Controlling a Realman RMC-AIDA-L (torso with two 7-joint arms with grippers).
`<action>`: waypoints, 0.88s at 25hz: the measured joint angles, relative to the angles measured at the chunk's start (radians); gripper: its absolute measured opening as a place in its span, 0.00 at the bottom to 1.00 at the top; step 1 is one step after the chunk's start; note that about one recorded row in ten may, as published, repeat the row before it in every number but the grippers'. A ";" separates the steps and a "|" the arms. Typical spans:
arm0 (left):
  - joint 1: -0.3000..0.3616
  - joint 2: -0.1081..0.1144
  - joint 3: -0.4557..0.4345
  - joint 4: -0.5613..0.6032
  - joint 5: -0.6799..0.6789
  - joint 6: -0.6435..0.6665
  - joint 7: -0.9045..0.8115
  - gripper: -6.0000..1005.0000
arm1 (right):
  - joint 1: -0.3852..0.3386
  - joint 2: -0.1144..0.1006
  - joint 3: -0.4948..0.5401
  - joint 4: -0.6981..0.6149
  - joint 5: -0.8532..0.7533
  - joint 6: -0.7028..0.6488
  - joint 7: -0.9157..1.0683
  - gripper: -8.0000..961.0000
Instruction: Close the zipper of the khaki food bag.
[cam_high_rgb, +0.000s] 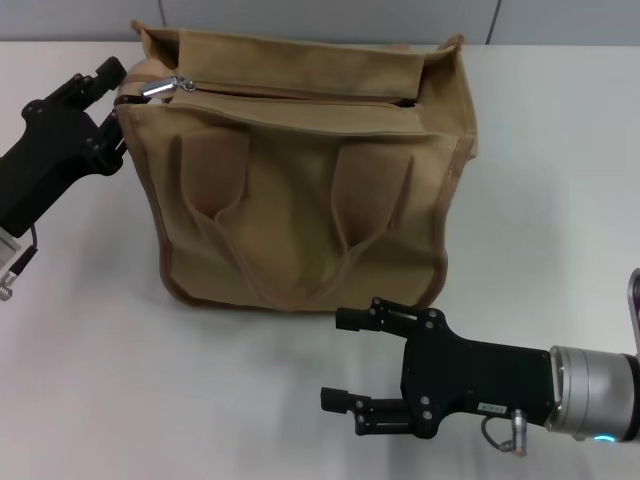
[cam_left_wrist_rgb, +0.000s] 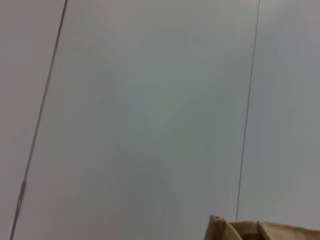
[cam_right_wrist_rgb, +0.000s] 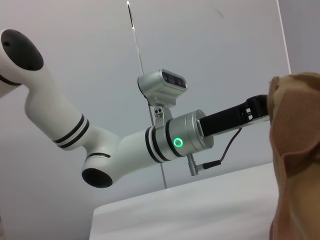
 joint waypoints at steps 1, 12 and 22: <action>-0.003 0.001 0.005 0.000 0.000 -0.013 -0.011 0.62 | 0.000 0.000 0.002 0.000 0.001 0.000 0.000 0.87; 0.006 0.001 0.005 -0.047 -0.003 0.038 -0.079 0.19 | -0.045 0.000 0.166 0.130 0.010 -0.020 -0.183 0.87; 0.000 0.001 0.000 -0.055 -0.007 0.104 -0.089 0.06 | 0.126 -0.018 0.292 0.099 0.010 -0.025 0.411 0.87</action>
